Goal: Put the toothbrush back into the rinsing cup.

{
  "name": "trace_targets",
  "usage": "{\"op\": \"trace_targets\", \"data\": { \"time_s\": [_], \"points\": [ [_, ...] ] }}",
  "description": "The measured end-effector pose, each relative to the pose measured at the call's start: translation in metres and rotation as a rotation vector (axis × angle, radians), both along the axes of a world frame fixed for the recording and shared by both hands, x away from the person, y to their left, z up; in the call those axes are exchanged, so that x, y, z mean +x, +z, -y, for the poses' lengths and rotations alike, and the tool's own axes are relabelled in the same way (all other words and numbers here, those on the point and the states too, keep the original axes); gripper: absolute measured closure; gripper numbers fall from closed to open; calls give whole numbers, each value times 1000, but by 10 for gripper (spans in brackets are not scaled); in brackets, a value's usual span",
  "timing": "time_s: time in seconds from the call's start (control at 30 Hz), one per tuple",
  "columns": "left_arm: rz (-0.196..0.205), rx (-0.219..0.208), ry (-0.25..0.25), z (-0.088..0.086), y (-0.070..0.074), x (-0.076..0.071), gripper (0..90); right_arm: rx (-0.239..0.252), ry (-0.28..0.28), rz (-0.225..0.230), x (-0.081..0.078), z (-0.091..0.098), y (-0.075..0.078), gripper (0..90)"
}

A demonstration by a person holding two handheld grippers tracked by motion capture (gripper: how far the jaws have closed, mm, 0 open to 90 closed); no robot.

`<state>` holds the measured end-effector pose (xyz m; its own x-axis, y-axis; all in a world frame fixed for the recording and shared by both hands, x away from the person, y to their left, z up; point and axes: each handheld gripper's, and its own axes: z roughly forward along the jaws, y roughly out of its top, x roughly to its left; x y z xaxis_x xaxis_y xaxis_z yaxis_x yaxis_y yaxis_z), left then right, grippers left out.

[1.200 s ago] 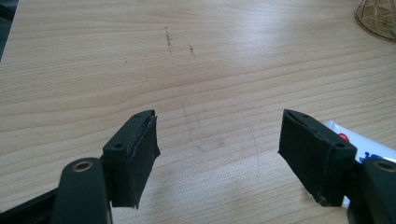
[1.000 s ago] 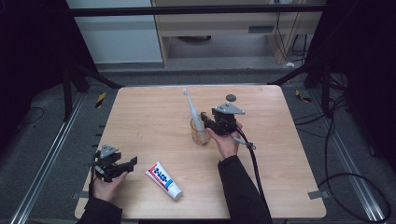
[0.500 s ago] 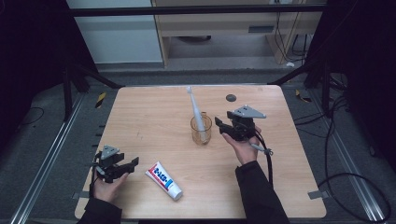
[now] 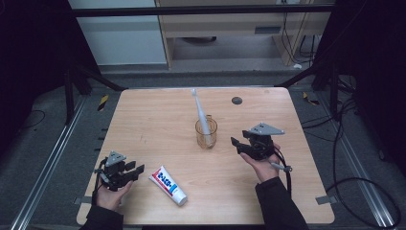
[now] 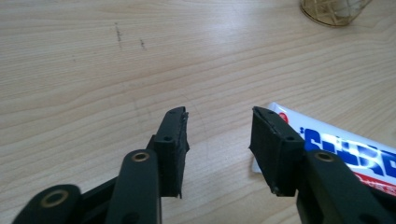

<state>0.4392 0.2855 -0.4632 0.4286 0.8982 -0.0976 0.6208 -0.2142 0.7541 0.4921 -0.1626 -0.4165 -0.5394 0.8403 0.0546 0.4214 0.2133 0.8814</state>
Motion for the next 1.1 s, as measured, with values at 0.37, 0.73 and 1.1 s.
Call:
{"op": "trace_targets", "data": {
  "time_s": [0.37, 0.73, 1.1],
  "points": [
    [-57, 29, -98, 12, -3, -3, 761, -69, 27, -53, -17, 12, -16, 518],
    [-108, 65, -252, 31, -5, -20, 894, -94, -29, -83, -32, 40, -27, 564],
    [-162, 64, -361, 47, -9, -34, 897, -105, -65, -110, -42, 58, -37, 566]
  ]
}}
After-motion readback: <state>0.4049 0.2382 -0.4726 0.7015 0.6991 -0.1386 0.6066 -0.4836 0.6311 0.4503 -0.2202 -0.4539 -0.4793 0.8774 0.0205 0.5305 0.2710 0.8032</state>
